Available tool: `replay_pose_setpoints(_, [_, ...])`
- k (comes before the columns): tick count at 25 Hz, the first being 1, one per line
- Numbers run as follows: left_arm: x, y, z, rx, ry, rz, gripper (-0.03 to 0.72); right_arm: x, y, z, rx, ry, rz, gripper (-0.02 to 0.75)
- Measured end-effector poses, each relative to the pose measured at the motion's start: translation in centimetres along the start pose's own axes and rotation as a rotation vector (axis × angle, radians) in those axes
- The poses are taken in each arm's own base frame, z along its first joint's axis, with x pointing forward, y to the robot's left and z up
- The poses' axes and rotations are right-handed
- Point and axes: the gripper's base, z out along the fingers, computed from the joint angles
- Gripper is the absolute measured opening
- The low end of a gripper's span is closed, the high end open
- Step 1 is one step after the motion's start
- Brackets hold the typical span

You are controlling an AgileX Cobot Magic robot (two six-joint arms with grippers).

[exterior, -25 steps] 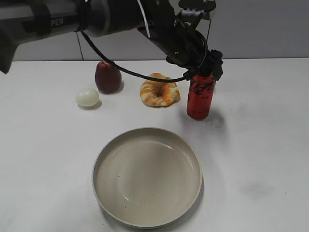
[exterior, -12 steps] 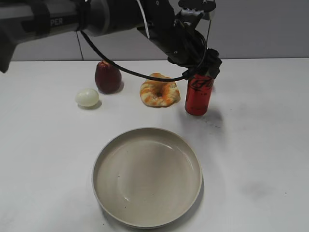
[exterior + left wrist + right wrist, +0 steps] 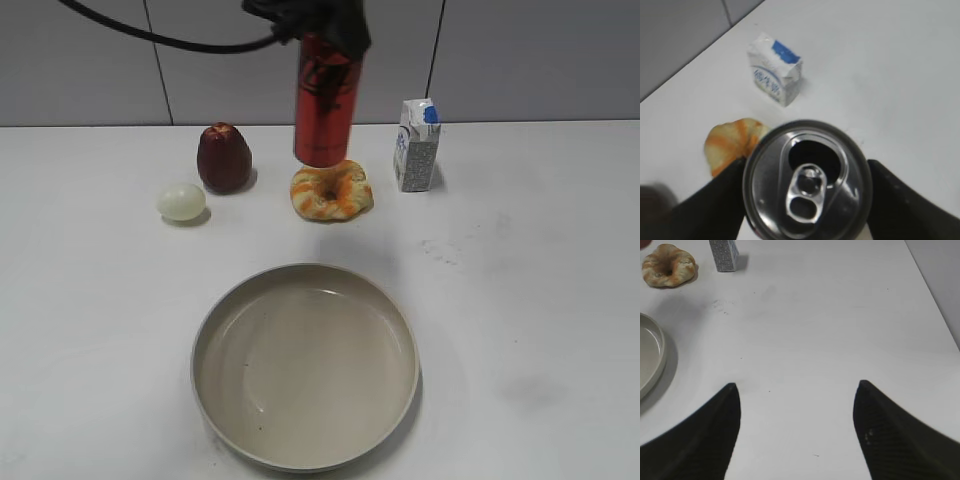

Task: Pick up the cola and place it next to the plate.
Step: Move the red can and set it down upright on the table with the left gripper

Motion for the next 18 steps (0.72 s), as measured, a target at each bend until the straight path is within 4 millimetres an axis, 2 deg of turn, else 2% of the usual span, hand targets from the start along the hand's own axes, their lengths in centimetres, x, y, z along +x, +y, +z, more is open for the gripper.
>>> replay_pose_setpoints(5, [1.8,4.4,-4.6,-0.046,0.081,-0.149,0.517,0.0,0.0,0.0,0.0,0.0,0.0,0.533])
replay_pose_setpoints(9, [3.4,6.3,-7.4,-0.081,0.112,-0.236,0.517,0.0,0.0,0.0,0.0,0.0,0.0,0.533])
replay_pose_setpoints(13, [5.9,6.3,-9.0,-0.087,0.161,-0.292,0.517,0.0,0.0,0.0,0.0,0.0,0.0,0.533])
replay_pose_setpoints(18, [10.3,4.0,-10.3,-0.084,0.215,-0.346,0.517,0.0,0.0,0.0,0.0,0.0,0.0,0.533])
